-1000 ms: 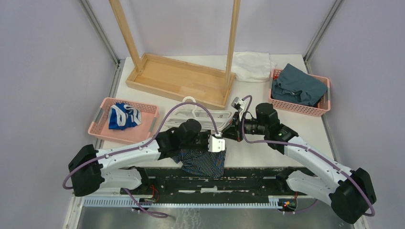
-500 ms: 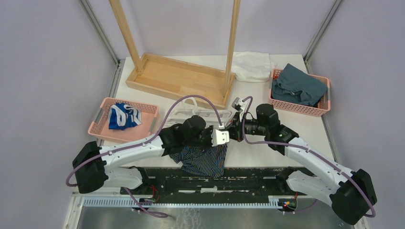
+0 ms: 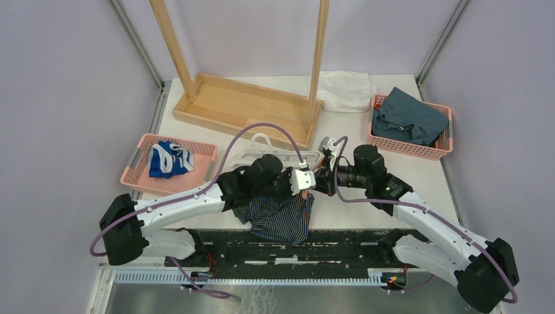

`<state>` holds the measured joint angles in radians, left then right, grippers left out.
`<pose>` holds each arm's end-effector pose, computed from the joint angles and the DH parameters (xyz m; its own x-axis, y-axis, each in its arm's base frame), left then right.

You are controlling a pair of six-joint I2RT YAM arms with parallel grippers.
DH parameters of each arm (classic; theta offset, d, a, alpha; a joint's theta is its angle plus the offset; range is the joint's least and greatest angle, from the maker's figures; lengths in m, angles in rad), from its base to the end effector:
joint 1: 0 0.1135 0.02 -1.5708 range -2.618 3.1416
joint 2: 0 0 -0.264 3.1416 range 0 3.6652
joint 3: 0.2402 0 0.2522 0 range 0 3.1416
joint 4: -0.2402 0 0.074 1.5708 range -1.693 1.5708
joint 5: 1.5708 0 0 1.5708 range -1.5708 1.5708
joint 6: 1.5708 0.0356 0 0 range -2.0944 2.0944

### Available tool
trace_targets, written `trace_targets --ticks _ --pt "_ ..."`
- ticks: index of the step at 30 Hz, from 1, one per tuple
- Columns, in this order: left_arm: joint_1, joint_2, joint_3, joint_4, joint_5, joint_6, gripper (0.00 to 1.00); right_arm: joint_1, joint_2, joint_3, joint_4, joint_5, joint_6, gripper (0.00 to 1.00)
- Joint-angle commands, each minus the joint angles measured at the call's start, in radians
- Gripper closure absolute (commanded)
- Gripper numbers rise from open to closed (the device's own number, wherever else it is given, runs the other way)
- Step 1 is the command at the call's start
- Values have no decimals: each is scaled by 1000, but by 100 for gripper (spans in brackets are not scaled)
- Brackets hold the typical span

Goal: Clip the underwear to the hanger

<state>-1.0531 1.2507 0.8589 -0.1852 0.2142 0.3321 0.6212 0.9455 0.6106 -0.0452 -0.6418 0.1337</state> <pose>0.1307 -0.2448 0.2667 0.0504 0.5553 -0.8301 0.9741 0.1562 0.1636 0.1598 0.1406 0.2657 -0.4214 -0.1703 -0.8907 -0.8698 0.3537 0.3439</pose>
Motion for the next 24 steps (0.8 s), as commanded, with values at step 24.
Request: trace_targets --ticks 24 --pt "7 30 56 45 80 -157 97 6 -79 42 16 149 -32 99"
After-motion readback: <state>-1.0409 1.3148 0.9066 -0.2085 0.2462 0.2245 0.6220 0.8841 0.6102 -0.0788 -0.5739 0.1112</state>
